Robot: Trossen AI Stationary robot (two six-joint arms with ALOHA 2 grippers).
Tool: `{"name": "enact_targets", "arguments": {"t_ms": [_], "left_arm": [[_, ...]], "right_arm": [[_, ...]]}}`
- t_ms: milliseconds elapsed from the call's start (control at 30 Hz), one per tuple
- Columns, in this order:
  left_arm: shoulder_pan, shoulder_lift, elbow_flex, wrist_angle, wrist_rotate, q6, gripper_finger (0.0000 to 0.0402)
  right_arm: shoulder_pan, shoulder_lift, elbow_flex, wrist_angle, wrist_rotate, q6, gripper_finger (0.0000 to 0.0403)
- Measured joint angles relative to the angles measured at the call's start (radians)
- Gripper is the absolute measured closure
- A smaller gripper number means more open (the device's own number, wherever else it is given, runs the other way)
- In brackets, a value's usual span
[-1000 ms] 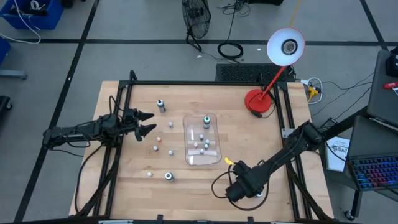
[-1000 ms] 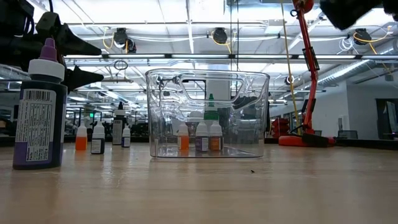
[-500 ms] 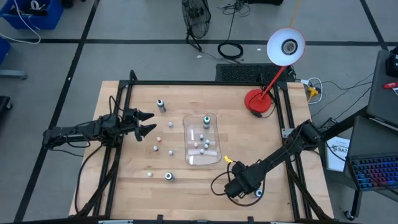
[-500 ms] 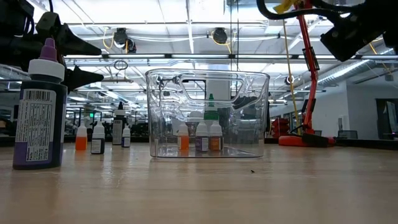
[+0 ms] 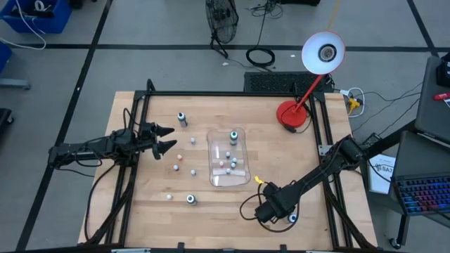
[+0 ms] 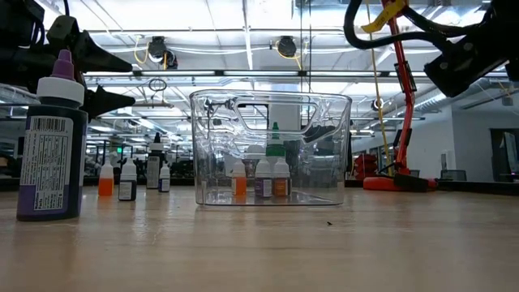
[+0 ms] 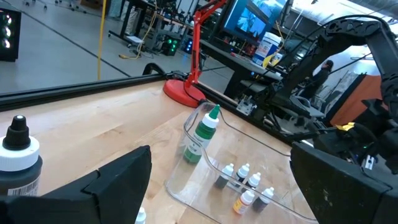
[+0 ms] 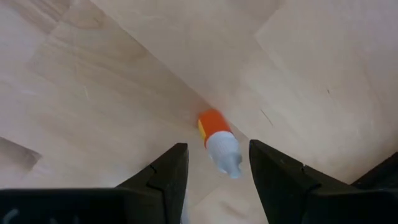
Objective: Pick & Place food coloring
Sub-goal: Put the small yellow food coloring bottle into the transparent bin
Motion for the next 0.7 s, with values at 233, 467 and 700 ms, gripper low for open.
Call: {"name": "enact_targets", "arguments": {"t_ms": [233, 467, 700], "left_arm": [[0.0, 0.0, 0.0, 0.0, 0.0, 0.0, 0.0023], [0.0, 0.0, 0.0, 0.0, 0.0, 0.0, 0.0023], [0.0, 0.0, 0.0, 0.0, 0.0, 0.0, 0.0023]], "right_arm": [[0.0, 0.0, -0.023, 0.015, -0.026, 0.004, 0.0245], [0.0, 0.0, -0.033, 0.042, -0.025, -0.003, 0.0245], [0.0, 0.0, -0.033, 0.041, -0.024, -0.006, 0.0263]]}}
